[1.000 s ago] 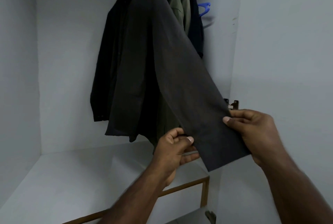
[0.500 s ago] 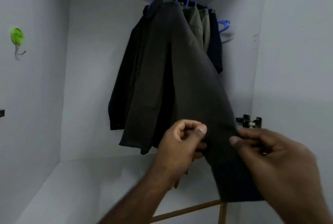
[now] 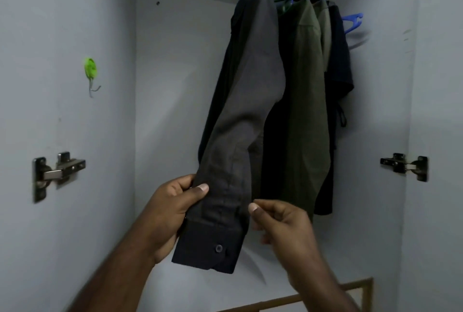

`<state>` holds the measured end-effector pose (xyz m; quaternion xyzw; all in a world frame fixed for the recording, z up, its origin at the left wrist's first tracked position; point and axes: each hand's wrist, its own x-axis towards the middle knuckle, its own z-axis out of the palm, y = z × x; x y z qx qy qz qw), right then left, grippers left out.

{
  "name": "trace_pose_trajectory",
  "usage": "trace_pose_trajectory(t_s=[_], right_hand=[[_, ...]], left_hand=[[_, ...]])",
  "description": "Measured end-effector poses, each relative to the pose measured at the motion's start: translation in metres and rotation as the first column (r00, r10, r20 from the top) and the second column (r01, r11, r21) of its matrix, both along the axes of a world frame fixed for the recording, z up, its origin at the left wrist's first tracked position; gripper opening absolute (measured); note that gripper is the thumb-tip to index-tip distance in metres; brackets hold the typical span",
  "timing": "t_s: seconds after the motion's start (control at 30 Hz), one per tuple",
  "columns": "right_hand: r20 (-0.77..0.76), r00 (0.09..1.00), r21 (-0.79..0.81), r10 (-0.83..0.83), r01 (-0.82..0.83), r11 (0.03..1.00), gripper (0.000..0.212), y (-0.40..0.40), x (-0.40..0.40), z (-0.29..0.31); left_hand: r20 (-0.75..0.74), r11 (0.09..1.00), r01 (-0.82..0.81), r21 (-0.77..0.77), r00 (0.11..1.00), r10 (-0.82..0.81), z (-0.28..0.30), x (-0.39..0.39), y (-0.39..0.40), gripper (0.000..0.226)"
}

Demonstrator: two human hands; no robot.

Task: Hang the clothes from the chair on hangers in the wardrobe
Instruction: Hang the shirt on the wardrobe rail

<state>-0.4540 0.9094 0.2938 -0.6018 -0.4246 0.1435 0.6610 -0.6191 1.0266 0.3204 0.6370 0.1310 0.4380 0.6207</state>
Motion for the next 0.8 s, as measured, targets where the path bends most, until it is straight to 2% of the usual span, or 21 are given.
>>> trace_pose_trajectory(t_s=[0.13,0.27,0.5,0.8], right_hand=[[-0.281,0.935,0.018,0.216,-0.220,0.975,0.013,0.038,-0.021,-0.016],[-0.426,0.865,0.103,0.266,-0.246,0.964,0.021,0.072,-0.025,-0.029],[-0.311,0.934,0.097,0.177,-0.154,0.983,0.015,0.124,-0.006,-0.057],[-0.206,0.973,0.099,0.103,-0.084,0.992,0.018,0.194,0.036,-0.072]], left_hand=[[-0.012,0.995,-0.074,-0.066,0.997,0.073,-0.009,-0.011,0.032,0.025],[-0.067,0.977,-0.212,-0.027,0.975,0.210,-0.019,-0.010,0.069,0.021],[-0.178,0.908,-0.410,0.079,0.891,0.418,-0.039,0.015,0.123,0.021],[-0.180,0.844,-0.519,0.140,0.825,0.537,-0.058,0.063,0.191,0.018]])
